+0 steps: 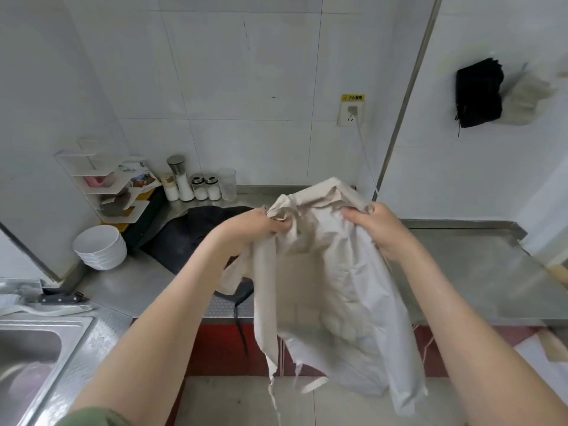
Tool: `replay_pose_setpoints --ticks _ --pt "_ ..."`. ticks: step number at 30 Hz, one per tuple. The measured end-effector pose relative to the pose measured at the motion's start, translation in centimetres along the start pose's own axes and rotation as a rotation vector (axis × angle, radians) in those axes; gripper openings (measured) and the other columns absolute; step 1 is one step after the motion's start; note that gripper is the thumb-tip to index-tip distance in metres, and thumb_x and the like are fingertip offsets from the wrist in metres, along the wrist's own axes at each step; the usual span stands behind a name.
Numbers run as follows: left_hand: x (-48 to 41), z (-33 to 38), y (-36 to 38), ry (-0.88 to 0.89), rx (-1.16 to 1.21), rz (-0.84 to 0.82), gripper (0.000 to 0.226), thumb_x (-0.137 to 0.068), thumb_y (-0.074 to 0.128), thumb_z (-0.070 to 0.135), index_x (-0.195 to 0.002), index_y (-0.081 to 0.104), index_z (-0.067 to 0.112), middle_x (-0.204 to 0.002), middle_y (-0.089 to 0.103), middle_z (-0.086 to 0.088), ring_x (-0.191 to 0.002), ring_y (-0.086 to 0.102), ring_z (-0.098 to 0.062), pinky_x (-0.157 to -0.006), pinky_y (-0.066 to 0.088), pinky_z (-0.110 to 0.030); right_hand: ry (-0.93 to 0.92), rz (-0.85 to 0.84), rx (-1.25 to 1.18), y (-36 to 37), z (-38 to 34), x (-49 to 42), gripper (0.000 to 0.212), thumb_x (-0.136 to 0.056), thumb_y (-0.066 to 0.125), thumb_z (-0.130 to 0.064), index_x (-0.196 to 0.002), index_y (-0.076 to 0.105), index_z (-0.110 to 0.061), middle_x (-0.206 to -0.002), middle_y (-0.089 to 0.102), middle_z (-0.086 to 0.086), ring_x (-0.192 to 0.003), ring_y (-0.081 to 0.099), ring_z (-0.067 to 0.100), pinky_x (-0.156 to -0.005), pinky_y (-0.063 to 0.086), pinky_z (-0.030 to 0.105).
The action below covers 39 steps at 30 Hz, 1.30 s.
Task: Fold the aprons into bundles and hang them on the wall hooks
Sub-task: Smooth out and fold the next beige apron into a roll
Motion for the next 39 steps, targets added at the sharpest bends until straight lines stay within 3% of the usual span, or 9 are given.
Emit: replay_pose_setpoints --ticks 4,9,11,14,20,25,32,36,39 --pt "0.3 -6.3 -0.8 -0.137 -0.802 0.049 0.037 -0.095 0.05 0.031 -0.116 0.064 0.004 -0.107 0.064 -0.011 -0.101 0.06 -0.028 -0.081 0.047 -0.032 0.22 -0.19 0.922 -0.4 7.2 1.1 0.024 -0.091 0.061 -0.03 -0.097 0.063 -0.006 -0.098 0.065 0.013 -0.093 0.063 0.028 -0.063 0.035 0.026" --pt "-0.2 -7.3 -1.7 -0.045 -0.559 0.14 0.035 -0.086 0.061 0.048 -0.097 0.055 0.015 -0.091 0.057 0.003 -0.088 0.052 -0.018 -0.07 0.039 -0.029 0.122 0.028 0.688 -2.9 8.3 1.7 0.024 -0.092 0.062 -0.019 -0.093 0.039 -0.012 -0.076 0.047 0.001 -0.069 0.045 0.02 -0.053 0.029 0.026" --pt "-0.1 -6.5 -1.7 0.029 -0.347 0.182 0.026 -0.091 0.055 0.037 -0.085 0.049 0.012 -0.081 0.053 0.001 -0.083 0.05 -0.02 -0.064 0.035 -0.031 0.058 0.059 0.667 -3.0 8.2 1.7 0.02 -0.094 0.059 -0.017 -0.089 0.04 -0.014 -0.07 0.044 0.001 -0.066 0.044 0.022 -0.054 0.029 0.029" --pt "-0.1 -5.5 -1.6 0.125 -0.416 0.254 0.024 -0.096 0.04 0.024 -0.078 0.046 0.011 -0.076 0.054 -0.005 -0.081 0.051 -0.026 -0.064 0.036 -0.035 0.006 0.105 0.791 -2.9 8.0 1.5 0.007 -0.096 0.051 -0.016 -0.094 0.045 -0.015 -0.079 0.05 0.004 -0.078 0.052 0.03 -0.059 0.034 0.034" --pt "-0.2 -6.1 -2.9 -0.06 -0.611 0.463 0.033 -0.095 0.037 0.015 -0.119 0.059 0.01 -0.118 0.058 -0.014 -0.11 0.053 -0.034 -0.081 0.044 -0.036 -0.045 0.121 1.178 -1.8 7.0 2.6 0.038 -0.097 0.042 -0.024 -0.132 0.029 -0.017 -0.127 0.047 0.008 -0.092 0.06 0.036 -0.072 0.043 0.038" --pt "-0.3 -7.1 -3.0 -0.176 -0.647 0.626 0.032 -0.095 0.04 0.008 -0.118 0.063 0.008 -0.121 0.048 -0.015 -0.113 0.043 -0.033 -0.091 0.036 -0.036 -0.105 0.096 1.227 -1.1 6.7 2.8 0.03 -0.09 0.039 -0.005 -0.119 0.034 -0.012 -0.122 0.044 0.008 -0.082 0.058 0.038 -0.065 0.04 0.039" --pt "0.3 -7.0 -1.9 -0.073 -0.17 0.724 0.019 -0.09 0.041 0.02 -0.092 0.058 0.01 -0.093 0.06 -0.008 -0.094 0.055 -0.032 -0.077 0.044 -0.035 0.037 0.196 1.087 -0.8 6.1 2.6 0.011 -0.084 0.048 -0.011 -0.091 0.055 -0.007 -0.105 0.043 0.013 -0.103 0.047 0.032 -0.082 0.039 0.036" --pt "0.3 -6.5 -0.9 0.031 -0.319 0.638 0.043 -0.093 0.043 0.045 -0.062 0.046 0.014 -0.064 0.055 -0.004 -0.08 0.058 -0.032 -0.068 0.039 -0.033 0.25 0.057 0.885 -0.5 6.4 2.1 0.012 -0.076 0.043 -0.001 -0.066 0.042 -0.008 -0.072 0.047 0.01 -0.063 0.045 0.025 -0.052 0.031 0.025" --pt "-0.2 -6.8 -0.4 0.054 -0.4 0.585 0.051 -0.101 0.031 0.046 -0.066 0.051 0.015 -0.074 0.062 -0.008 -0.086 0.059 -0.034 -0.077 0.04 -0.035 0.27 0.029 0.868 -0.1 6.6 1.8 0.011 -0.077 0.04 0.002 -0.072 0.048 -0.003 -0.069 0.047 0.009 -0.064 0.044 0.025 -0.05 0.028 0.026"
Point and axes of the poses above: each hand's wrist, its own x-axis away from the middle knuckle, its own y-axis out of the palm, z = x × y, the point moved 3 cm from there along -x, towards the middle knuckle
